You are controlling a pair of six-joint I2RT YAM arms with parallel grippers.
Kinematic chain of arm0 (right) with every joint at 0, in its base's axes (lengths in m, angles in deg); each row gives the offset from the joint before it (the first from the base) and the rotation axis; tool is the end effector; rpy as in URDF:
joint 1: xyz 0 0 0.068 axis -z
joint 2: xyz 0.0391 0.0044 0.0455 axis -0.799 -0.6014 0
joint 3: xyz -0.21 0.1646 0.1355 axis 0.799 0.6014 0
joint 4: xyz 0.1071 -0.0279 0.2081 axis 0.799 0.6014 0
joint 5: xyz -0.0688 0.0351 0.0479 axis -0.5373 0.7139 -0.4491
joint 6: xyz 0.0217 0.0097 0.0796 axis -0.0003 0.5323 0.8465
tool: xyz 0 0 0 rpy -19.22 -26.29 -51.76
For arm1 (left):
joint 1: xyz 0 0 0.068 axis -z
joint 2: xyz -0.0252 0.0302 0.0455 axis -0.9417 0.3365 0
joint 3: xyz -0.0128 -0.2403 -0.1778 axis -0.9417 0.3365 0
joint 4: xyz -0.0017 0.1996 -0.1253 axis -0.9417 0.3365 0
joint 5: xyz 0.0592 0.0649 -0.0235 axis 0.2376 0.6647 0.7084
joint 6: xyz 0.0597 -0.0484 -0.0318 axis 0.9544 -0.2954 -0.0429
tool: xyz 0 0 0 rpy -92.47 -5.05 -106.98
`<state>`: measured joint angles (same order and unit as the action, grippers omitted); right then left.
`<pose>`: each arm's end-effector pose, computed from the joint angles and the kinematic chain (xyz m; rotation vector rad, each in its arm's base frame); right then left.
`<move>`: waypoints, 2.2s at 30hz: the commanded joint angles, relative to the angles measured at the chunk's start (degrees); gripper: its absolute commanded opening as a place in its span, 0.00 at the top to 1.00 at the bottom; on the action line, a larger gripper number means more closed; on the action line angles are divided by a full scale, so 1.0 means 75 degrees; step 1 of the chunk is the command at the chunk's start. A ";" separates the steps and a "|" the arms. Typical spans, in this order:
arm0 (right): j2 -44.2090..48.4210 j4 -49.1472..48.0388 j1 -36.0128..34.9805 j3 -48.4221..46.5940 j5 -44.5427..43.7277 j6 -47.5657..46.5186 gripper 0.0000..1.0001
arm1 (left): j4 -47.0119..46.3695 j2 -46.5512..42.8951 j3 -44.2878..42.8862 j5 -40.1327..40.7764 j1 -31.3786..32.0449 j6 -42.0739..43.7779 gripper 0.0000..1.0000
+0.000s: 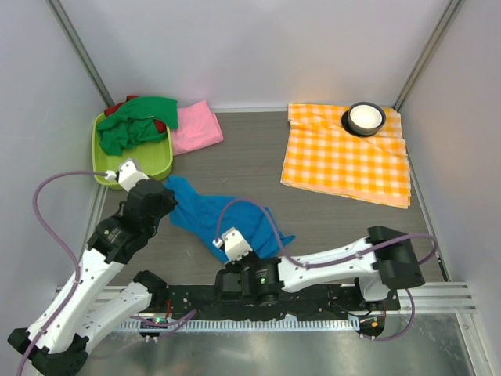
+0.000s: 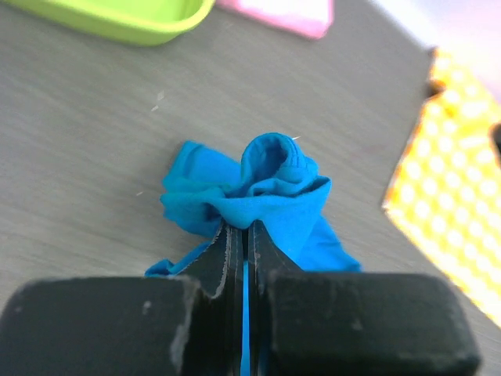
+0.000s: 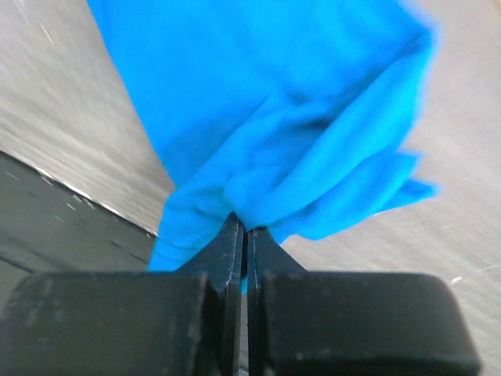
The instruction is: Fold and stack the t-shirts
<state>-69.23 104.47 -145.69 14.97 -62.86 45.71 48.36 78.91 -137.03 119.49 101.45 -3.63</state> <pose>0.0361 0.3121 0.2176 -0.7628 2.1921 0.0195 0.1204 -0.0266 0.3209 -0.7167 1.9591 -0.2726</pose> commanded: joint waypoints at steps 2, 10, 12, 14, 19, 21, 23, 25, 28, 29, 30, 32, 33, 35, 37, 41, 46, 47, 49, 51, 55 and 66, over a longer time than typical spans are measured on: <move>0.2119 0.1942 -0.0114 -0.2420 -0.3008 -0.0921 0.99 | -0.0810 -0.0254 -0.2000 -0.0738 0.0012 0.0814 1.00; 0.3995 0.0235 -0.0348 -0.4309 -0.2626 -0.4201 0.99 | -0.1512 0.0052 -0.5213 -0.2413 0.0012 0.1741 1.00; 0.4218 -0.0037 -0.0360 -0.4438 -0.2335 -0.4485 0.99 | -0.2062 -0.0112 -0.5377 -0.2708 0.0012 0.1707 1.00; 0.4395 -0.0237 -0.0360 -0.4578 -0.2379 -0.4649 0.99 | -0.2171 -0.0078 -0.5750 -0.2628 0.0012 0.1812 1.00; 0.4477 0.0102 -0.0360 -0.4393 -0.3745 -0.3926 0.99 | -0.1422 0.0261 -0.5941 -0.1867 0.0012 0.1602 1.00; 0.4652 0.0091 -0.0360 -0.3808 -0.4333 -0.3236 0.99 | -0.1070 0.0658 -0.5544 -0.1259 0.0012 0.1309 1.00; 0.4920 0.0184 -0.0348 -0.3073 -0.5108 -0.2637 0.99 | -0.1243 0.0964 -0.4727 -0.1011 0.0012 0.1110 1.00; 0.5155 0.0243 -0.0011 -0.2485 -0.5460 -0.1793 0.99 | -0.1665 0.1594 -0.4092 -0.0858 0.0012 0.1156 1.00; 0.5496 0.0429 0.2169 -0.1511 -0.4050 -0.1009 0.99 | -0.2462 0.2927 -0.3200 -0.0775 0.0000 0.1191 1.00; 0.5508 0.0431 0.2879 -0.1103 -0.2930 -0.0959 0.99 | -0.2846 0.3340 -0.3094 -0.0961 -0.0058 0.1342 1.00; 0.5404 0.0442 0.3687 -0.0925 -0.2536 -0.0959 0.99 | -0.2966 0.3773 -0.3174 -0.1206 -0.0059 0.1436 1.00; 0.5100 0.0442 0.5435 -0.0608 -0.2007 -0.1110 0.74 | -0.2794 0.5413 -0.3977 -0.1922 -0.0105 0.1577 0.85; 0.4727 0.0443 0.5951 -0.0595 -0.1192 -0.1146 0.32 | -0.2304 0.6091 -0.4494 -0.1865 -0.0117 0.1508 0.67; 0.4315 0.0396 0.7091 -0.0676 -0.0508 -0.1298 0.05 | -0.1263 0.7356 -0.5757 -0.1423 -0.0106 0.1473 0.24; 0.4010 0.0384 0.7304 -0.0770 -0.0281 -0.1357 0.03 | -0.0860 0.7656 -0.6161 -0.0918 -0.0105 0.1203 0.00; 0.4113 0.0021 0.7304 -0.0887 0.0045 -0.1812 0.02 | -0.1348 0.6456 -0.5381 -0.0354 -0.0094 0.0945 0.00; 0.3600 -0.0600 0.7292 -0.1379 0.1961 -0.2750 0.00 | -0.1621 0.4776 -0.3636 -0.0716 -0.0059 0.0548 0.00; 0.3146 -0.0600 0.7292 -0.1531 0.2212 -0.2786 0.00 | -0.1608 0.4553 -0.3376 -0.0786 -0.0035 0.0488 0.00; 0.2558 -0.0600 0.7257 -0.1951 0.3017 -0.3137 0.00 | -0.1747 0.3851 -0.2385 -0.0939 0.0046 0.0069 0.00; 0.1690 -0.0611 0.7164 -0.2246 0.3139 -0.3208 0.00 | -0.2017 0.3208 -0.1655 -0.1288 0.0070 -0.0237 0.00; 0.0600 -0.1103 0.7175 -0.2924 0.3480 -0.3325 0.01 | -0.3034 0.2514 0.0241 -0.1968 0.0129 -0.1022 0.02; -0.2518 0.0065 0.7106 -0.6711 0.5013 -0.3583 0.02 | -0.4913 0.3004 0.1993 -0.3108 0.1040 -0.1972 0.12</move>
<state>-86.10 100.87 -91.60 -26.90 -31.26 20.14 20.10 100.04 -122.12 99.92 105.56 -14.41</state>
